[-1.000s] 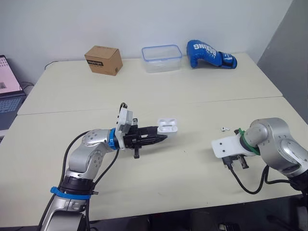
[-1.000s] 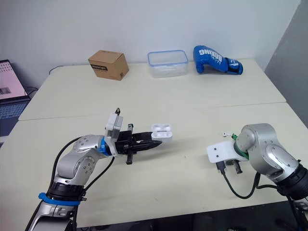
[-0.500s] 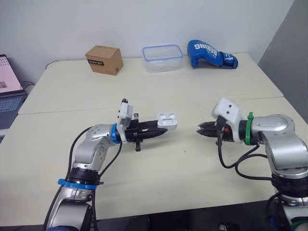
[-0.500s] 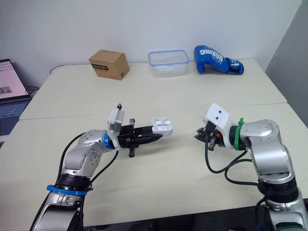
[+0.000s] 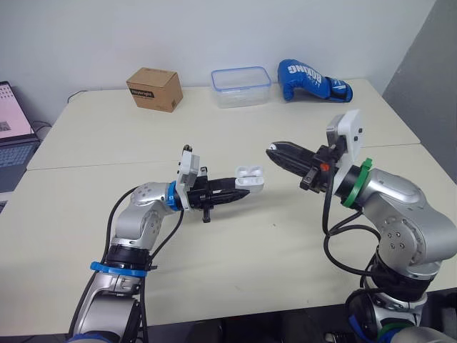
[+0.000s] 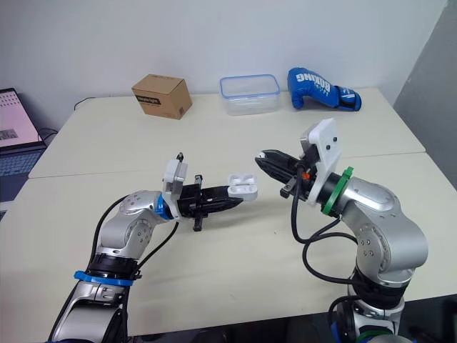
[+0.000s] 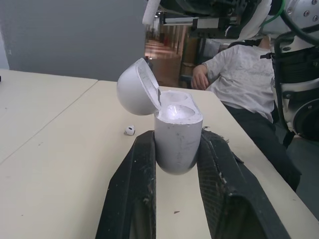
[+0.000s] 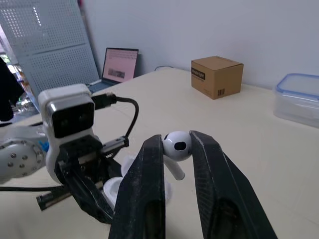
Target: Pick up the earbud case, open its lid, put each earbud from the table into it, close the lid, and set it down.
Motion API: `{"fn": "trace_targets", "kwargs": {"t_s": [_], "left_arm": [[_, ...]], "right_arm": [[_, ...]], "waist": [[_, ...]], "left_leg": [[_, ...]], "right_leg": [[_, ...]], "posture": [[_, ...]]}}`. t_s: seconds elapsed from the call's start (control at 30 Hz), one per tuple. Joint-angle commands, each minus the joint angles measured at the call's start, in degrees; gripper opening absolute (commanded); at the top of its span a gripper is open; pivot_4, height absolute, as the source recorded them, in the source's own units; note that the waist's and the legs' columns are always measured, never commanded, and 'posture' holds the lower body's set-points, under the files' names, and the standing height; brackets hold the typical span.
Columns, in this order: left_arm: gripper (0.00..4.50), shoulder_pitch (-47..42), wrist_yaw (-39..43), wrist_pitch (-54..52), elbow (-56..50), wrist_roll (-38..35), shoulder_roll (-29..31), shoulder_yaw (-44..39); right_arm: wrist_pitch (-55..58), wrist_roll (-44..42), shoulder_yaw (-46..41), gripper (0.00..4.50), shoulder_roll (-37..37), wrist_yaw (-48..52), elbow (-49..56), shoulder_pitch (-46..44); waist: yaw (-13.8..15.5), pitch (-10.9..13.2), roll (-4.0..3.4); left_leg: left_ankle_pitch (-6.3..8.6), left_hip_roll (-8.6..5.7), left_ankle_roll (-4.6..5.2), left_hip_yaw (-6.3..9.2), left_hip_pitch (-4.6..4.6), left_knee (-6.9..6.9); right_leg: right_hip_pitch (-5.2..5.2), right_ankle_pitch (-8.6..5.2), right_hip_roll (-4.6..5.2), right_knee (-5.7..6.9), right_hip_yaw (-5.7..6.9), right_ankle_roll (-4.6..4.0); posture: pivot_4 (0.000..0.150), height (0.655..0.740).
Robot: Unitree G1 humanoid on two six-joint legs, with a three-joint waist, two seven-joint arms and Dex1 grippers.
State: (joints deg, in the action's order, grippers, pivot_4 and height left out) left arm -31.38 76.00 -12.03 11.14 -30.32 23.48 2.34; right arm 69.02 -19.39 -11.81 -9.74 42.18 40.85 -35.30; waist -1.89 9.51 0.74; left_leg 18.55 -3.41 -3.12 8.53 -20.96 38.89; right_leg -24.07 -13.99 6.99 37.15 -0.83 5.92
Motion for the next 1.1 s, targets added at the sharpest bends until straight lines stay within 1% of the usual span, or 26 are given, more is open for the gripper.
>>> {"fn": "trace_targets", "kwargs": {"t_s": [0.03,0.23,0.43,0.77,0.93,1.1], "left_arm": [[0.79,-1.1,0.6,1.4,-0.2,0.0,-0.2,-0.5],[0.79,-1.5,0.0,2.9,1.0,0.8,-0.7,-0.9],[0.79,-1.7,-0.4,3.2,0.9,0.9,-1.2,-1.0],[0.79,-2.6,-1.7,2.1,-0.1,0.5,-1.7,-1.1],[0.79,-2.5,-2.3,1.5,-1.1,0.5,-1.7,-0.9],[0.79,-3.2,-2.7,2.5,0.0,1.4,-2.1,-0.6]], "right_arm": [[3.2,-4.6,-0.2,0.4,1.4,-4.0,2.7,-1.8],[11.4,-10.8,-2.0,0.4,5.2,-10.0,5.0,-1.5],[16.3,-13.9,-4.1,0.4,8.6,-15.3,6.6,-0.4],[13.2,-13.9,-0.8,0.4,8.2,-21.6,3.5,2.5],[12.0,-14.6,0.4,0.4,8.6,-23.6,2.3,1.7],[11.8,-15.3,1.1,0.4,9.4,-25.1,1.2,0.0]], "waist": [[0.0,0.0,-0.01],[0.0,0.0,-0.02],[0.0,0.0,-0.02],[-0.1,0.0,-0.04],[-0.2,0.0,-0.04],[-0.2,0.0,-0.04]], "left_leg": [[0.0,0.0,0.0,0.01,0.0,0.0],[0.0,0.0,0.0,0.01,0.0,-0.02],[0.0,0.0,0.0,0.03,0.0,-0.02],[0.0,0.0,0.0,0.0,0.0,-0.02],[0.0,0.01,0.0,0.01,0.01,-0.03],[0.0,0.01,0.0,0.02,0.01,-0.03]], "right_leg": [[0.01,0.0,0.0,-0.01,0.01,0.0],[-0.01,0.0,0.0,-0.01,0.0,0.0],[-0.01,0.0,0.0,0.0,-0.01,0.0],[-0.02,0.0,-0.01,0.01,-0.03,0.0],[-0.02,0.0,-0.03,0.01,-0.02,0.0],[-0.02,0.0,-0.03,0.0,-0.02,0.0]], "posture": [[0.15,0.7307],[0.15,0.7307],[0.15,0.7307],[0.15,0.7307],[0.15,0.7307],[0.15,0.7307]]}}
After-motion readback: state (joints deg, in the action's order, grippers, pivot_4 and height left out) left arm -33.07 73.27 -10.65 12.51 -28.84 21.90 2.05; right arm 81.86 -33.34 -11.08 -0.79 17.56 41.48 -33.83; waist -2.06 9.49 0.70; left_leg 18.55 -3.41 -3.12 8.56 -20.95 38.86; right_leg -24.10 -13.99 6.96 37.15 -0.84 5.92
